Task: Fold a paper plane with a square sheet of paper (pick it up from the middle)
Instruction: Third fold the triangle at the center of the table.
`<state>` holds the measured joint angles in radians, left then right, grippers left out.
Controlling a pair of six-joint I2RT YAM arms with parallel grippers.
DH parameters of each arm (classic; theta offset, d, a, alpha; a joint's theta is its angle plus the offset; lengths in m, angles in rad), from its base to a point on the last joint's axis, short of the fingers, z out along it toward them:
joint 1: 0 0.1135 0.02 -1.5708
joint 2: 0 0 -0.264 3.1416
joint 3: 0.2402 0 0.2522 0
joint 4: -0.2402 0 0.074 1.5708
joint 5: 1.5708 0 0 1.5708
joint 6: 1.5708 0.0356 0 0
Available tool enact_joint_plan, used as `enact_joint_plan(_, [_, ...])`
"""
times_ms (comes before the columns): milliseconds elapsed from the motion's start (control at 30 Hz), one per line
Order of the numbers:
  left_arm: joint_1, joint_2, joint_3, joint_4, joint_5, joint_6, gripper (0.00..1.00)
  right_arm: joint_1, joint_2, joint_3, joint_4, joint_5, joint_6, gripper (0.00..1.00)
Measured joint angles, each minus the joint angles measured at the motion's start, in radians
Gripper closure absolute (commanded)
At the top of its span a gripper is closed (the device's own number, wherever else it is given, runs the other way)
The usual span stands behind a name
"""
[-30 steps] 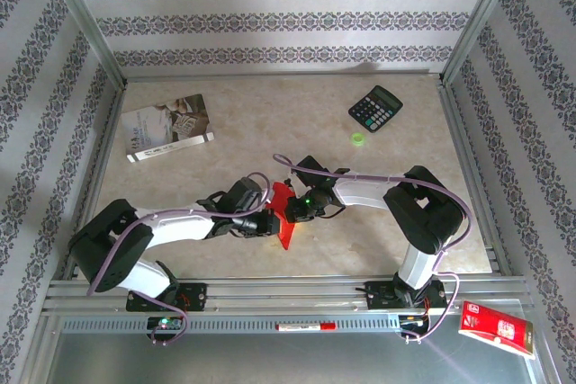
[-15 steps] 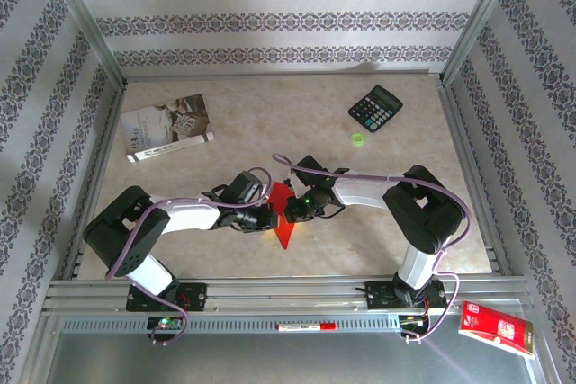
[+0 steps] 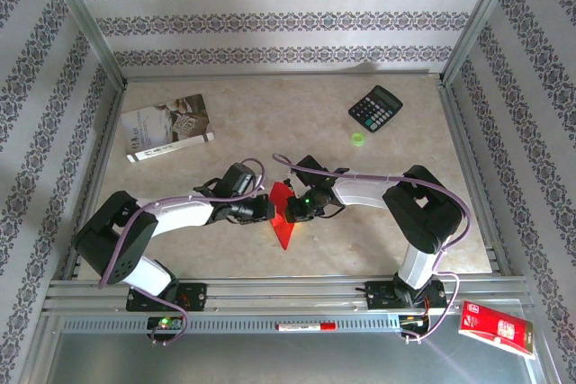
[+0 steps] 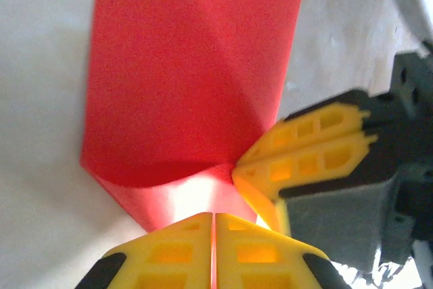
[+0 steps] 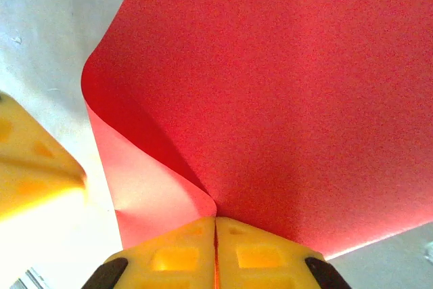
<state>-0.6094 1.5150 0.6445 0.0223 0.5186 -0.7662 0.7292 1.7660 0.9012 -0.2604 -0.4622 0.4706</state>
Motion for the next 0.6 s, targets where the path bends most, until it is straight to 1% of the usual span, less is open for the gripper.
enact_joint_plan(200, [0.01, 0.053, 0.04, -0.001, 0.01, 0.008, 0.91, 0.0, 0.0, 0.0, 0.0, 0.0, 0.0, 0.92])
enact_joint_plan(367, [0.011, 0.079, 0.042, -0.002, 0.016, 0.01, 0.91, 0.0, 0.0, 0.0, 0.0, 0.0, 0.0, 0.92])
enact_joint_plan(600, [0.037, 0.123, 0.038, -0.001, 0.015, 0.016, 0.91, 0.0, 0.0, 0.0, 0.0, 0.0, -0.004, 0.92])
